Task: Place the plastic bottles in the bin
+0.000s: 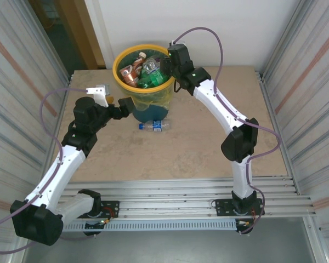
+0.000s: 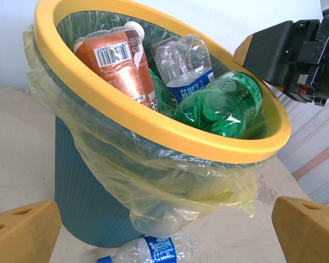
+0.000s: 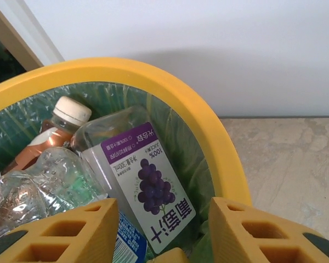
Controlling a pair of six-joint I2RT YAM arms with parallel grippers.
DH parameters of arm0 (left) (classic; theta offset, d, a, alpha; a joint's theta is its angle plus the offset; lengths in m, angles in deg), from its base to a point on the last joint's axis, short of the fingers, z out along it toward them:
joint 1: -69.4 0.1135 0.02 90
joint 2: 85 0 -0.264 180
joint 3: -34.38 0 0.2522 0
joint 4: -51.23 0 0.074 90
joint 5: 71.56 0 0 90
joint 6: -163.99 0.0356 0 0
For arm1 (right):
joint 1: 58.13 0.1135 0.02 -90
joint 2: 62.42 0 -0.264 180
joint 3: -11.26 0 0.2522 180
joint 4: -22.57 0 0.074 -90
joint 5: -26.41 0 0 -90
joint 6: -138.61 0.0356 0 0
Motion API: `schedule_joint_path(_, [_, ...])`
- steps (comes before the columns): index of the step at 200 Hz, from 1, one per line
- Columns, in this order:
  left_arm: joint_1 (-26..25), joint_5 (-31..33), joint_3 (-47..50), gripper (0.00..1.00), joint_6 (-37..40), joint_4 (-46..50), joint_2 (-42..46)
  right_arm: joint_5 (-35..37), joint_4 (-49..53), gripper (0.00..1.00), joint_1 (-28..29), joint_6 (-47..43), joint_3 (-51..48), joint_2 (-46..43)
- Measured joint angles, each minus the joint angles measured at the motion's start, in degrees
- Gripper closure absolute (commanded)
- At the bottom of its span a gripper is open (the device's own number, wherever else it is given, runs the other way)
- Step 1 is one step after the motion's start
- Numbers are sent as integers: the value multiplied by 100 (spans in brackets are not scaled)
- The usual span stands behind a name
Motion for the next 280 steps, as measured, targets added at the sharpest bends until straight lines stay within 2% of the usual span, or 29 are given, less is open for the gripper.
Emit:
schedule_joint_path(32, [0,2,0,1,0,0,0,-26,9,50,2,-17,59,22])
schedule_joint_path(54, [0,4,2,1,0,-9,0,-70,90,44,26,-111,140,46])
schedule_joint_path(125, [0,57,111,1,-48,-214,76,-107,269,13,302,-470,282,-256])
schedule_joint_path(156, [59,155,234,1,-170,-289,125,-116,321,7,367,-490,70,-713])
schedule_joint_path(177, [129,302,424,1,-282,-302,203,-133,223,0,367,-505,-704,-1357])
schedule_joint_path(240, [485,658,1032,1,-730,-306,551,-282,-715,2,450,-763,-4634,-3764])
schedule_joint_path(280, [525,826,1335,1,-957,-326,625,-151,-1060,2,647,-1084,-5939,-4194])
